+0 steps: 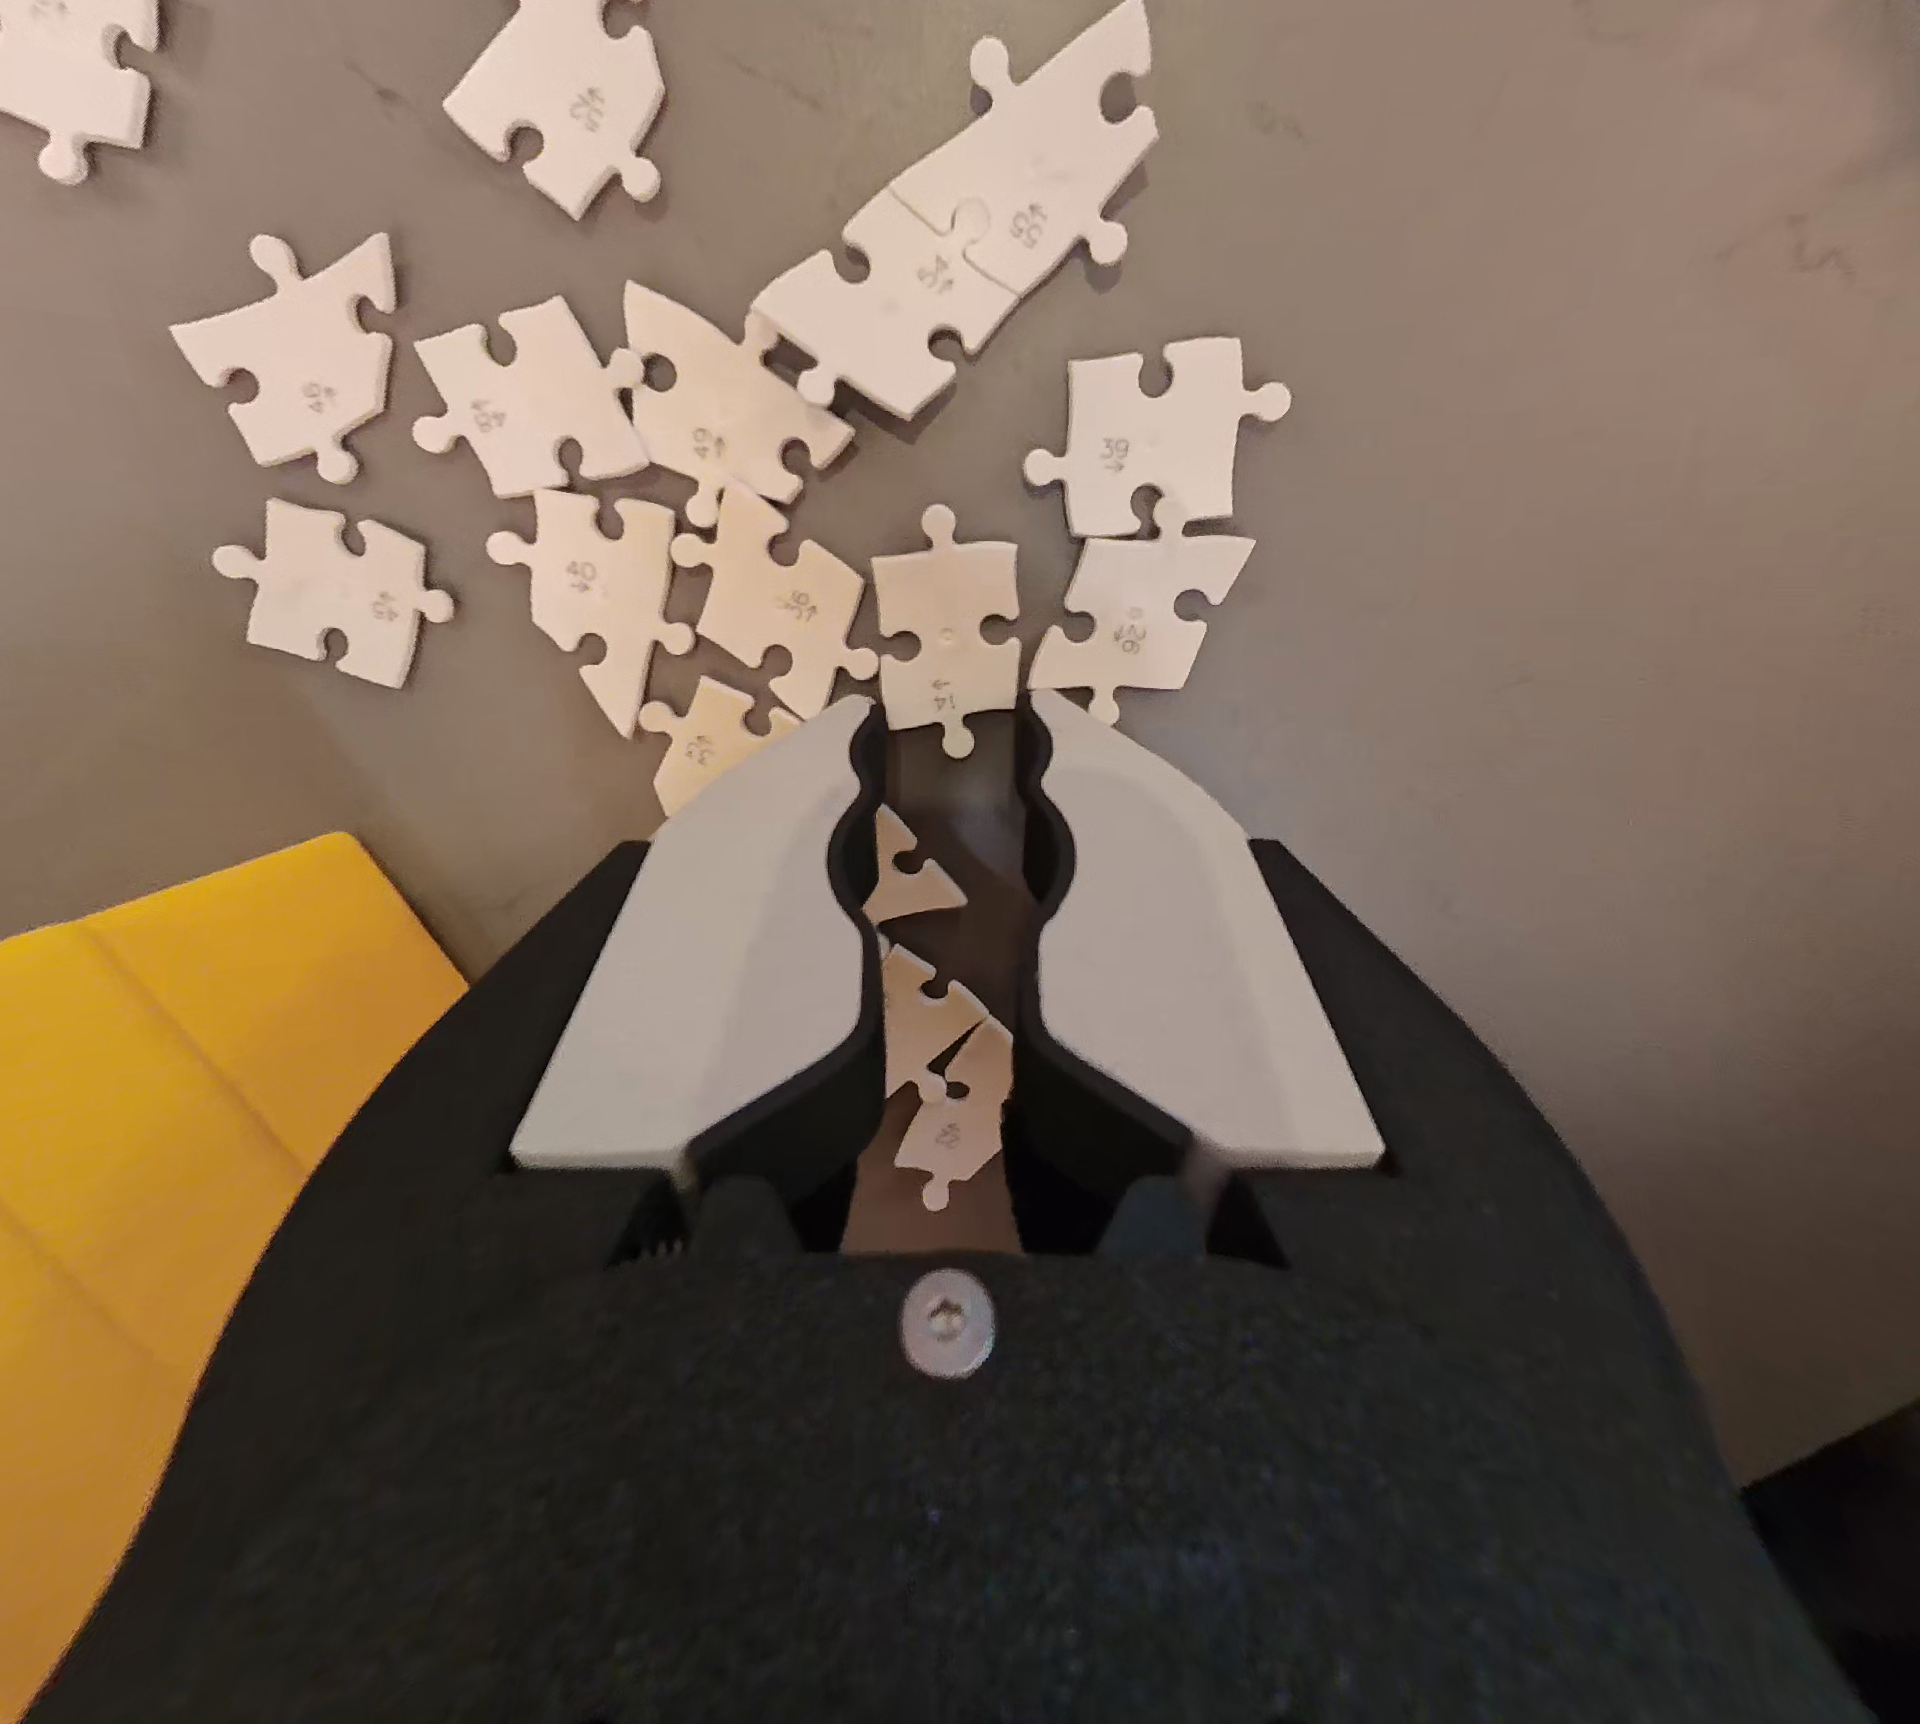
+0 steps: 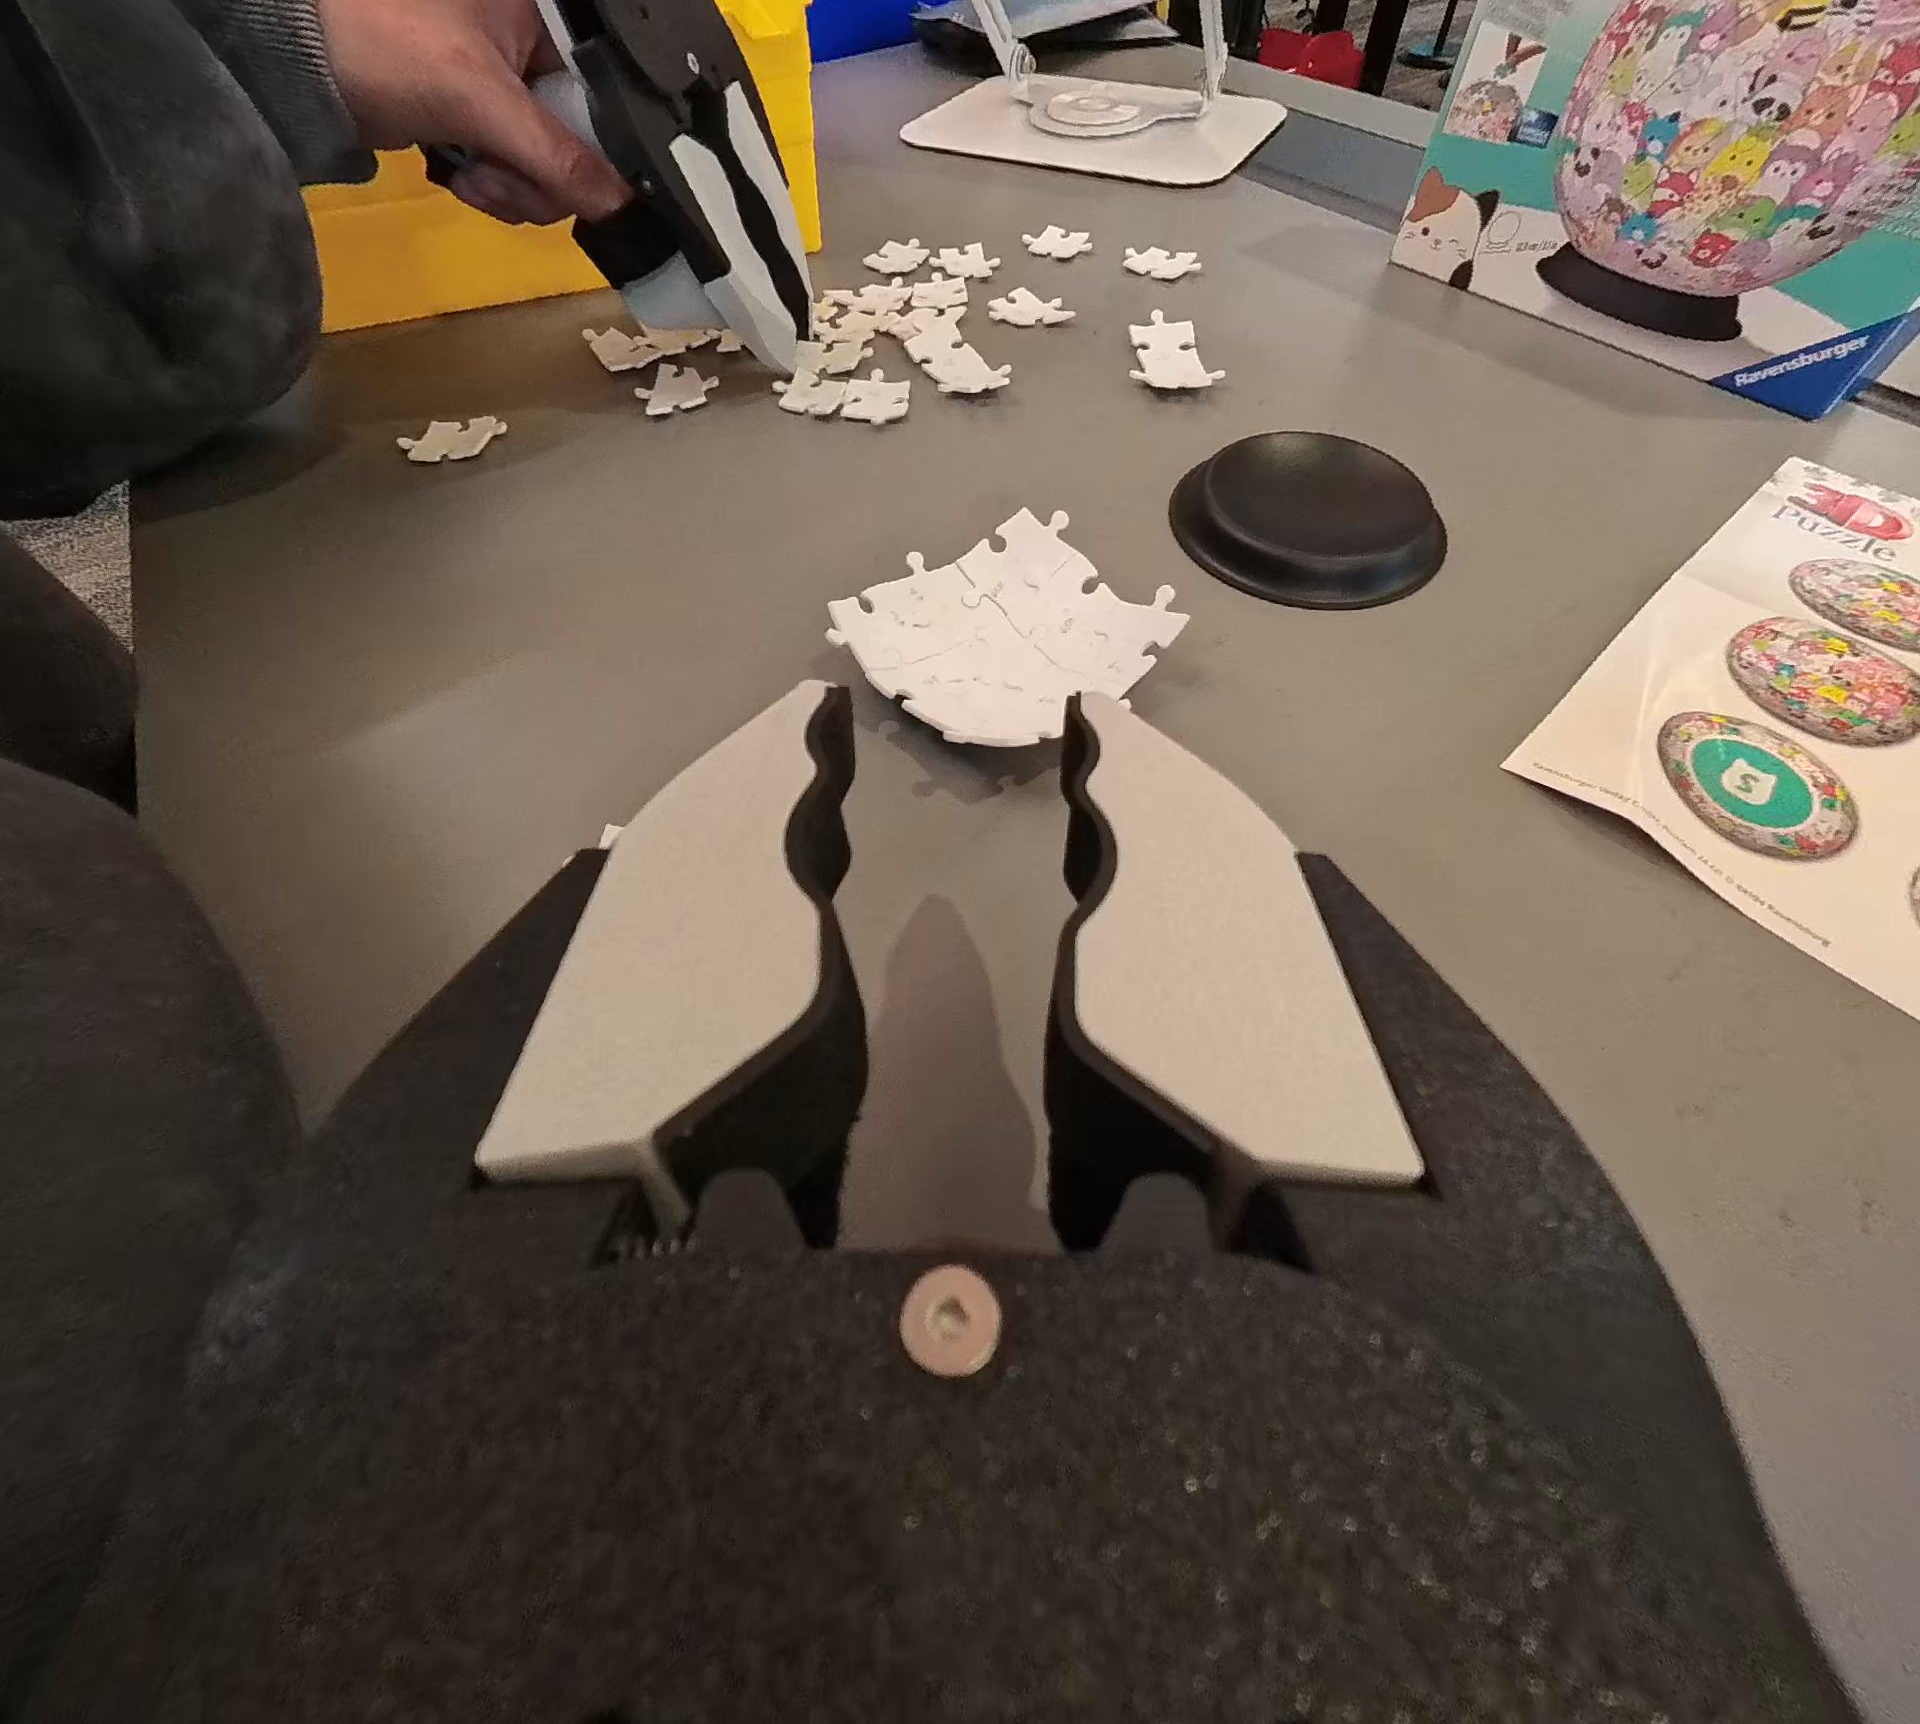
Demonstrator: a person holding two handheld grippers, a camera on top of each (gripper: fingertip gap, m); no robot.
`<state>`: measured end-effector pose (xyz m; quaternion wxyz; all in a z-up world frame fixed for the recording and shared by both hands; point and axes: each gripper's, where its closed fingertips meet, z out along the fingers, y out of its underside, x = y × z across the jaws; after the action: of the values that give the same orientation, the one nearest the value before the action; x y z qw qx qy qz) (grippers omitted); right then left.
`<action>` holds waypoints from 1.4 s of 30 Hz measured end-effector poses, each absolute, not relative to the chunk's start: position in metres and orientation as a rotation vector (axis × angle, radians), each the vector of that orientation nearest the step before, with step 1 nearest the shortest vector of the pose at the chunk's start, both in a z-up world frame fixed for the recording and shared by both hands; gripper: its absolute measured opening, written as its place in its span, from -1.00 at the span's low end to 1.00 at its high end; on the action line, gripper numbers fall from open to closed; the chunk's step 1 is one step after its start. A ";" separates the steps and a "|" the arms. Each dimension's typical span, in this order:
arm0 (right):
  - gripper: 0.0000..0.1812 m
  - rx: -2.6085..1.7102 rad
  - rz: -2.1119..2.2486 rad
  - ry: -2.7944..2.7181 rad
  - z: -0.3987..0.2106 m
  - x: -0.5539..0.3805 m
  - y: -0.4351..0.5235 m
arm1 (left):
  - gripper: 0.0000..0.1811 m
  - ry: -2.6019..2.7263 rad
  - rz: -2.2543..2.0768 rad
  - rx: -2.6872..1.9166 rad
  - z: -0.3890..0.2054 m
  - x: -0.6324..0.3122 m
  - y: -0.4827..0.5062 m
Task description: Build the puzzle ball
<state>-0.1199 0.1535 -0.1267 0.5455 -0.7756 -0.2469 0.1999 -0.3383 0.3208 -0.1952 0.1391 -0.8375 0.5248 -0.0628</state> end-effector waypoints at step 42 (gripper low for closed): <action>-0.58 -1.850 0.398 -0.690 -0.128 -0.138 0.143 | -0.74 2.521 -0.033 -1.998 -0.185 -0.453 0.154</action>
<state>-0.1379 0.1427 -0.1277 0.5343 -0.7764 -0.2897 0.1668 -0.4529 0.1541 -0.1851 -0.0379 -0.6206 0.7831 -0.0102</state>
